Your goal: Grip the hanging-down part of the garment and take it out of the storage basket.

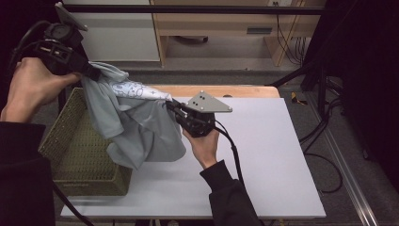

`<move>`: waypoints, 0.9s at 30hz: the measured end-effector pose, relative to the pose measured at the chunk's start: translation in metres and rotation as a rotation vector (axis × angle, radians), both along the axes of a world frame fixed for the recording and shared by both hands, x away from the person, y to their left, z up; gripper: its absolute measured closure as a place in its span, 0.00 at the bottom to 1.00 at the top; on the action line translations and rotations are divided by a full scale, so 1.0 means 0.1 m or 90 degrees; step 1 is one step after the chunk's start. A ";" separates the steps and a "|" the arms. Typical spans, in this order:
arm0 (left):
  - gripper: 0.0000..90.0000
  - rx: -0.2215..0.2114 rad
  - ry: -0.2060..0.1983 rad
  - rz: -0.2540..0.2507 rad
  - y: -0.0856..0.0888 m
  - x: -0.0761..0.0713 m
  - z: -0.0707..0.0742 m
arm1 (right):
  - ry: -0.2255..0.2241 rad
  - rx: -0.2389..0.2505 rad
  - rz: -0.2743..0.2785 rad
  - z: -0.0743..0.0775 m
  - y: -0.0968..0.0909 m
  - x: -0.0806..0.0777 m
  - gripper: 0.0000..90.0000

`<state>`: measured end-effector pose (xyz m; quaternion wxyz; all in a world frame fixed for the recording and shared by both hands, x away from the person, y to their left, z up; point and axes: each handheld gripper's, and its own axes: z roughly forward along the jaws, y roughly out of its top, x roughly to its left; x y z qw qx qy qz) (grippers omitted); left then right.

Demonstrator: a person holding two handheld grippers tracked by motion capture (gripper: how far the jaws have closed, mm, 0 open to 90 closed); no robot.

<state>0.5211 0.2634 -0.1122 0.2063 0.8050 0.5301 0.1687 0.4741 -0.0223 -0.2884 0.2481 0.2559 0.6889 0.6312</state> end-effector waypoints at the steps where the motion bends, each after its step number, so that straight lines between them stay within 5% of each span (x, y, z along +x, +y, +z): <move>1: 0.89 0.000 0.001 -0.002 -0.02 0.00 -0.01 | 0.009 -0.006 0.002 -0.07 0.00 0.01 0.99; 7: 0.89 0.011 0.008 -0.017 -0.13 0.02 -0.07 | 0.062 -0.032 0.017 -0.51 0.07 0.02 0.94; 12: 0.89 0.013 0.013 -0.025 -0.16 0.03 -0.11 | 0.089 -0.042 0.018 -0.74 0.11 0.00 0.60; 16: 0.89 0.013 0.016 -0.026 -0.17 0.04 -0.15 | 0.121 -0.001 0.025 -0.81 0.03 -0.05 0.33; 22: 0.89 0.012 0.016 -0.032 -0.18 0.04 -0.17 | 0.109 0.019 0.014 -0.82 -0.21 -0.16 0.15; 27: 0.88 0.011 0.019 -0.028 -0.16 0.04 -0.20 | 0.088 0.020 -0.012 -0.84 -0.42 -0.27 0.11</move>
